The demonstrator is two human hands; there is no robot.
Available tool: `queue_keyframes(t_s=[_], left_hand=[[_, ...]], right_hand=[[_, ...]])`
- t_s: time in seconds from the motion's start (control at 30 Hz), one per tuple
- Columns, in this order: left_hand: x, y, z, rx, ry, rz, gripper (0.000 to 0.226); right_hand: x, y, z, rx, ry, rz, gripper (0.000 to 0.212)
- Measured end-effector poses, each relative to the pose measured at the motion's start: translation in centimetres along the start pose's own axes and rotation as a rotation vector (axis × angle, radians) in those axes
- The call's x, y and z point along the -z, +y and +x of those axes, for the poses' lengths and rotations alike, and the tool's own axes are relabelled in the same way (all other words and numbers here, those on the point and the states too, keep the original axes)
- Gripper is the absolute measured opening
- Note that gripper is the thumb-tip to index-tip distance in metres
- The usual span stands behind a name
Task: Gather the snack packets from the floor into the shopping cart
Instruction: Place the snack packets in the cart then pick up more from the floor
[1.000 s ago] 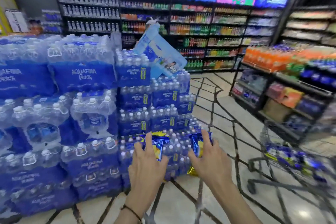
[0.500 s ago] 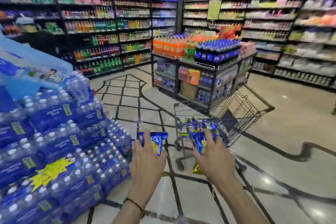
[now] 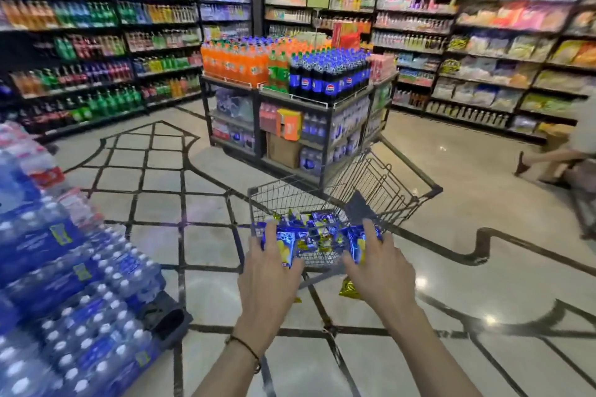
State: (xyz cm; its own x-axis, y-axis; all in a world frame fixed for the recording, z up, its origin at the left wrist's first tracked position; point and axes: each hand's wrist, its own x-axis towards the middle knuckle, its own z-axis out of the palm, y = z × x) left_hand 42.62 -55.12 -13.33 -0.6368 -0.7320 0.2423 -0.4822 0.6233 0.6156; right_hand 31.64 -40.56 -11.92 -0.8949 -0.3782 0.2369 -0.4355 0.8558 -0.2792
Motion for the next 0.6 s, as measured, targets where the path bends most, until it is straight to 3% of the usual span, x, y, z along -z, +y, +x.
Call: queue_keyframes(t_s=[0.2,0.6], left_hand=[[-5.1,1.9,11.8,-0.034,-0.036,0.031,0.077],[-18.2,6.6,28.6,-0.033,-0.113,0.026,0.075]], right_hand=[[-1.9,-0.3,11.9,-0.013,-0.001,-0.042,0.071],[-9.3,6.4,30.7,-0.067,-0.090,0.003,0.069]])
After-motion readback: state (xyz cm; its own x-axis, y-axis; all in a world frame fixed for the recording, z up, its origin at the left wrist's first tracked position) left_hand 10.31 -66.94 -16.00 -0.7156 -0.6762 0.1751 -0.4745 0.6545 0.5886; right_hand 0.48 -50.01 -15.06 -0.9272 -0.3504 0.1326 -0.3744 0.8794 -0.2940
